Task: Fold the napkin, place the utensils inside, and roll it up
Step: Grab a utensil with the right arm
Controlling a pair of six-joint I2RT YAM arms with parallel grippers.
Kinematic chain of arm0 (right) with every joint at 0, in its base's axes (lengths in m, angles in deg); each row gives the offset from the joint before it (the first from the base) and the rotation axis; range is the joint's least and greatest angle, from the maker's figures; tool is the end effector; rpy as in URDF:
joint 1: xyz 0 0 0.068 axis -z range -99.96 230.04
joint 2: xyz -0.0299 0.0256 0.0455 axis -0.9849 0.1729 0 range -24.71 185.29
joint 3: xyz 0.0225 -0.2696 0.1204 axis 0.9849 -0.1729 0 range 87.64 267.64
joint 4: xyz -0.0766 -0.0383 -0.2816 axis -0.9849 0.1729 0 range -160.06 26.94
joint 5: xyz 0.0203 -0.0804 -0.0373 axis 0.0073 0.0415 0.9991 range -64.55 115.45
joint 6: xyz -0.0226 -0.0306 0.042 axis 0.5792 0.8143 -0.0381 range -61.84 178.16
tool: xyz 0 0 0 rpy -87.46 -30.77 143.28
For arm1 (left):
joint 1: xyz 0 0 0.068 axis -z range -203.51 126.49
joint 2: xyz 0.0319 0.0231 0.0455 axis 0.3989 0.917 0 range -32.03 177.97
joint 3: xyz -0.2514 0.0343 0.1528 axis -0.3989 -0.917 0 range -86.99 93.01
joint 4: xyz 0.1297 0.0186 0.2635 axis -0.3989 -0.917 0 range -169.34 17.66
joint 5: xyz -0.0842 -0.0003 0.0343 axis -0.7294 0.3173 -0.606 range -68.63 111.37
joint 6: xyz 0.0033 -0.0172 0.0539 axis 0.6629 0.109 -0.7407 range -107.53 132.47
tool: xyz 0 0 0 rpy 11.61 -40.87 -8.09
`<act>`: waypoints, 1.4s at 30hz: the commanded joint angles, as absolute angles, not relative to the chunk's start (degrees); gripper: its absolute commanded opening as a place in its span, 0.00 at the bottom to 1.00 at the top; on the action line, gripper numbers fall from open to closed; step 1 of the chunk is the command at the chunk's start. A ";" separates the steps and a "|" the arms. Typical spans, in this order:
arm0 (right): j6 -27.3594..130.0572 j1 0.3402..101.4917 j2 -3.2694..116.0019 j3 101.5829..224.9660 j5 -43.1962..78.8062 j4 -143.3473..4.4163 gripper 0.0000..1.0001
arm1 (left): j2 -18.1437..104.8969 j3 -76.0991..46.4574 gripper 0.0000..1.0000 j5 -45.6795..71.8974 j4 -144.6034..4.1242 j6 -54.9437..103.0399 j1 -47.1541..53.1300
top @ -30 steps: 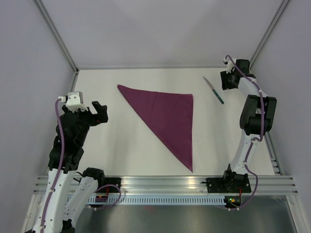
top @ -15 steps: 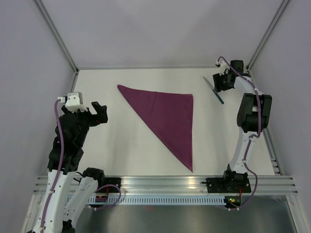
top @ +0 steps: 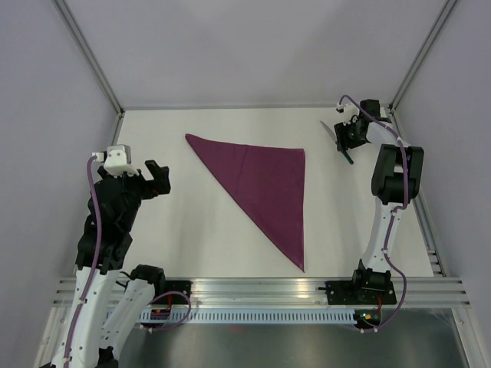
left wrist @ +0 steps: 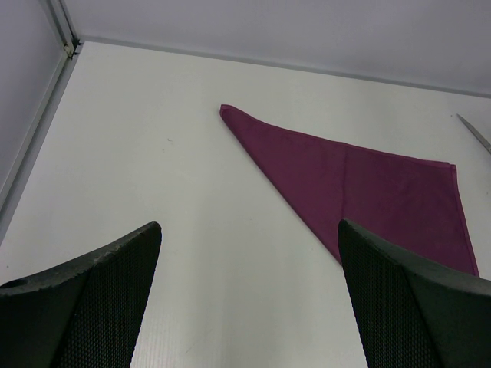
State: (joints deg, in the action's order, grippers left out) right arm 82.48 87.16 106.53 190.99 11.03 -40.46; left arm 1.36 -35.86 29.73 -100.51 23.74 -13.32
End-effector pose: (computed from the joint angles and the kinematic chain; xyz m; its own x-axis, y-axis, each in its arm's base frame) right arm 0.5426 -0.0578 0.1573 -0.7574 -0.3073 -0.5762 -0.3562 0.9339 -0.0299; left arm 0.1379 -0.0189 0.3939 -0.1814 -0.1639 -0.9697 -0.0011 0.9861 -0.1664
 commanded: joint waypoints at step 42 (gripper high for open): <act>77.42 85.23 92.64 183.62 11.39 -35.70 0.00 | 1.19 -35.57 1.00 30.77 -99.50 21.43 -13.58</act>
State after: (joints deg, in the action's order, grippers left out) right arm 81.76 85.54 99.47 183.47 13.54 -37.90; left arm 1.55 -35.86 30.28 -100.51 23.71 -13.32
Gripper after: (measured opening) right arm 0.033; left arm 0.994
